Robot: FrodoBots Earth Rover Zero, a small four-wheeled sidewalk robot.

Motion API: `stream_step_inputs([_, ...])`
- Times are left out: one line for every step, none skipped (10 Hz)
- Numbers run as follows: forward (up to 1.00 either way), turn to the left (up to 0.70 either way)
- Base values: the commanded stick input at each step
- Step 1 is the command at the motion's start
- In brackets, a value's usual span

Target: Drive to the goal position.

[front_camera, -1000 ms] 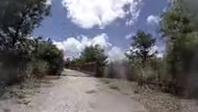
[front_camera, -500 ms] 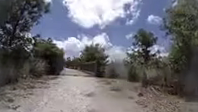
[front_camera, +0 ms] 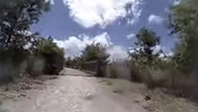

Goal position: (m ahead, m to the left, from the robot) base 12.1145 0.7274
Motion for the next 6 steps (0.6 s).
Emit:
stream_step_inputs([0.45, 0.00])
stream_step_inputs([0.45, 0.00])
stream_step_inputs([0.45, 0.00])
stream_step_inputs([0.45, 0.00])
stream_step_inputs([0.45, 0.00])
stream_step_inputs([0.45, 0.00])
